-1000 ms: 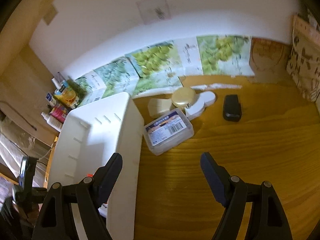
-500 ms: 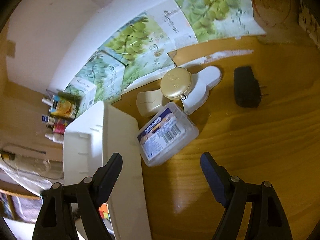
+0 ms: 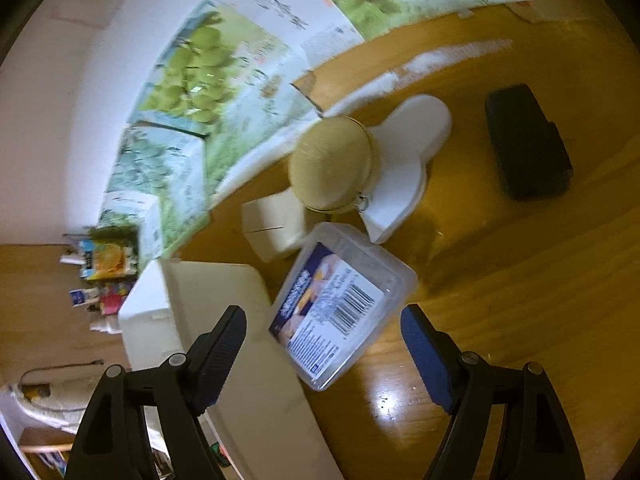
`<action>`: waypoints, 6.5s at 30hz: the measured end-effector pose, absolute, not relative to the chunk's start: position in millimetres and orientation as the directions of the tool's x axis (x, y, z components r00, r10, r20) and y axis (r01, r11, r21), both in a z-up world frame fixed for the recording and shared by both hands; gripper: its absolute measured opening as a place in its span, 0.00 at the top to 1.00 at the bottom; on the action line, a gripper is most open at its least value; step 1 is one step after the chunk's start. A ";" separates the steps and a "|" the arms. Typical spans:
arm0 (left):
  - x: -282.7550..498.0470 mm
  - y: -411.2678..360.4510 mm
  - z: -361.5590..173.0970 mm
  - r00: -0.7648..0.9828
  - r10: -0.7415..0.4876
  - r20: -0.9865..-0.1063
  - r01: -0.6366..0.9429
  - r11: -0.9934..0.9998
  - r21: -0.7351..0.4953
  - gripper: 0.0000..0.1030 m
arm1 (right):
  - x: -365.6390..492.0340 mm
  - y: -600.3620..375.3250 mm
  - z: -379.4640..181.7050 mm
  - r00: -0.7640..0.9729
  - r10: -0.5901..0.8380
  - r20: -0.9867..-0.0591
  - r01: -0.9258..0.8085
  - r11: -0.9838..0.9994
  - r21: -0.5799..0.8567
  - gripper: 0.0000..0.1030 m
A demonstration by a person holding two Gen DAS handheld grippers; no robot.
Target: Organize rigid objects
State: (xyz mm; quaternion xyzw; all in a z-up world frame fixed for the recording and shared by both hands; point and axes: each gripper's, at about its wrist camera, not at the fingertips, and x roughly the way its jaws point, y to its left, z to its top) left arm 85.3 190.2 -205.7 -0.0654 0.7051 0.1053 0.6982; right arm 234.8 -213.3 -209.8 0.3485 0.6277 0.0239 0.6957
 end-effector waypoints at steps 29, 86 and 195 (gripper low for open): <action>74.6 194.2 -208.2 -0.003 0.045 -0.999 -0.267 0.963 0.044 0.86 | 259.0 -184.6 -225.7 0.109 0.336 -0.935 0.425 0.835 0.350 0.27; 73.2 172.4 -207.5 -0.007 0.086 -0.996 -0.197 0.977 0.086 0.85 | 181.2 -249.0 -182.0 0.284 0.574 -0.768 0.399 0.658 0.639 0.88; 64.8 124.5 -199.6 -0.004 -0.014 -1.000 0.378 0.926 -0.014 0.84 | 55.2 -91.4 -79.9 0.602 0.079 -0.794 0.234 0.934 0.271 0.33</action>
